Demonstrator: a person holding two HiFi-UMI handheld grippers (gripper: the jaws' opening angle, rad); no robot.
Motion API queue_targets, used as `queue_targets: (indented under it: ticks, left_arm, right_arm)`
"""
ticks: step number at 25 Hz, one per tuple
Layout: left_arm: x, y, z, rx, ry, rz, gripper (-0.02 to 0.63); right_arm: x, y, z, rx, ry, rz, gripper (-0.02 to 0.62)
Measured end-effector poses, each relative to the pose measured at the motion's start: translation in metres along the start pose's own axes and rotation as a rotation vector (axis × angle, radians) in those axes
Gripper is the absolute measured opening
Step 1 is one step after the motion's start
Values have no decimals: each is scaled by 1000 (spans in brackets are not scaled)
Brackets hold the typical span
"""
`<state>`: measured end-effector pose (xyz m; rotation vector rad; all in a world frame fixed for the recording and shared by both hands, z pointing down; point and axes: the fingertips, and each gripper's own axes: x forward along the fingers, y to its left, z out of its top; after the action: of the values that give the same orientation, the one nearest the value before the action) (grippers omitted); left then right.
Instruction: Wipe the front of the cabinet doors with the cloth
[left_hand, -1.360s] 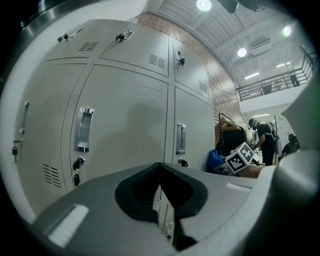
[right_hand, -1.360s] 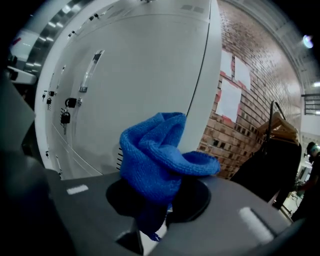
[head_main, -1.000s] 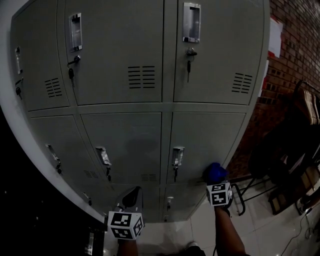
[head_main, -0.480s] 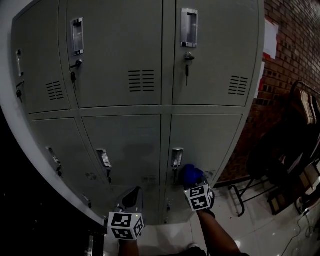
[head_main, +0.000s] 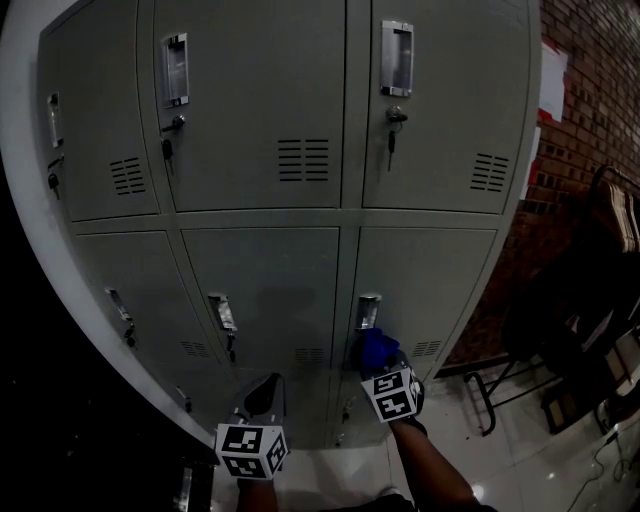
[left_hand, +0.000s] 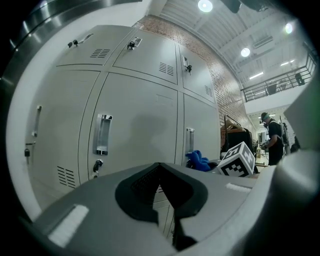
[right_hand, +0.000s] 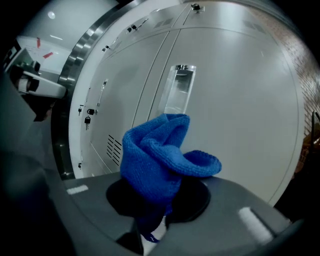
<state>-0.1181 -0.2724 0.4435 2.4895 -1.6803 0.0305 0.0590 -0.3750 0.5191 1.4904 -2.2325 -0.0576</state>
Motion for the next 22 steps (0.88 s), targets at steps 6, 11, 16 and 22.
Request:
queue_targets:
  ticks: [6, 11, 16, 22]
  left_arm:
    - [1, -8, 2, 5, -8, -22, 11]
    - [1, -19, 8, 18, -29, -59, 11]
    - [2, -29, 11, 24, -36, -79, 11]
    - [0, -63, 19, 44, -58, -143, 11]
  right_arm:
    - [-19, -3, 4, 39, -26, 17, 87]
    - [-73, -12, 30, 65, -146, -4, 87]
    - [-133, -23, 51, 125, -287, -36, 87]
    - [-163, -23, 53, 209, -334, -33, 86]
